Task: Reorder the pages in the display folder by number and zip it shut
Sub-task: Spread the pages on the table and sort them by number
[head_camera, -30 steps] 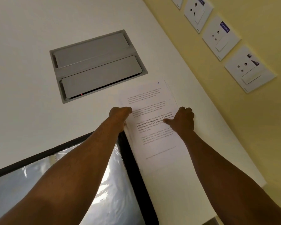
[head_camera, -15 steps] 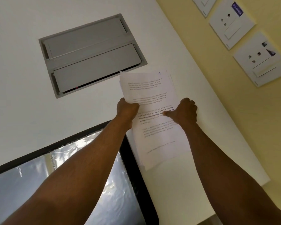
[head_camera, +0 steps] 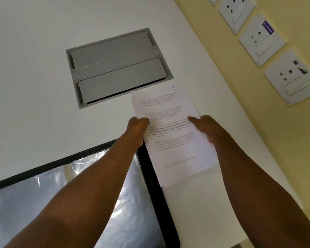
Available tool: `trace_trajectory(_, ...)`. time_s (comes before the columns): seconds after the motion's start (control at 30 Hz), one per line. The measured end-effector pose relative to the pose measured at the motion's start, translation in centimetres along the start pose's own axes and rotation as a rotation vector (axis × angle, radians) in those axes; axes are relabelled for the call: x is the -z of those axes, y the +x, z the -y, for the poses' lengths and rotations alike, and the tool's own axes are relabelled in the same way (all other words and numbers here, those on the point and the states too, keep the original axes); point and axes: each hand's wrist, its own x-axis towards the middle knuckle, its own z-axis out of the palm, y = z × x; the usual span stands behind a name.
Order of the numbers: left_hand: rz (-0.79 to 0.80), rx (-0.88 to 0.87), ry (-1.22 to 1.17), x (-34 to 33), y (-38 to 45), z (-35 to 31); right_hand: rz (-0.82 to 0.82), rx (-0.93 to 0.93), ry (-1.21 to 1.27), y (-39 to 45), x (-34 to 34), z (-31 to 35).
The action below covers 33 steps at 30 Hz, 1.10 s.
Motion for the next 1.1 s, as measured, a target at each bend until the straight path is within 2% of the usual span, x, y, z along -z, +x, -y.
trace_trajectory(0.1,0.015,-0.055,0.055,0.2,-0.2,1.2,0.000,0.011,-0.100,-0.7,-0.2,0.0)
trace_trajectory(0.23,0.008,-0.178,0.016,0.6,-1.0,0.3,0.002,0.140,-0.135,-1.7,-0.5,1.0)
trace_trajectory(0.33,-0.083,-0.334,0.029,2.0,-1.7,-1.8,-0.020,0.297,-0.055,-3.1,-1.1,3.3)
trace_trajectory(0.47,-0.215,-0.664,-0.042,6.1,-4.1,-6.2,-0.078,0.542,0.119,-6.2,-3.8,8.5)
trace_trajectory(0.63,-0.384,-0.919,-0.178,14.2,-6.4,-9.1,-0.024,0.735,0.331,-9.1,-9.9,14.3)
trace_trajectory(0.73,-0.432,-0.940,-0.227,18.7,-6.6,-8.3,0.046,0.769,0.353,-10.0,-14.2,16.3)
trace_trajectory(0.87,-0.487,-0.825,-0.219,22.0,-5.2,-5.3,0.133,0.731,0.240,-10.0,-18.9,16.1)
trace_trajectory(1.0,-0.456,-0.758,-0.232,23.0,-3.8,-3.1,0.081,0.698,0.131,-9.5,-21.2,15.4)
trace_trajectory(1.1,-0.464,-0.715,-0.179,23.7,-3.2,-3.0,0.000,0.743,0.090,-9.5,-22.2,15.8)
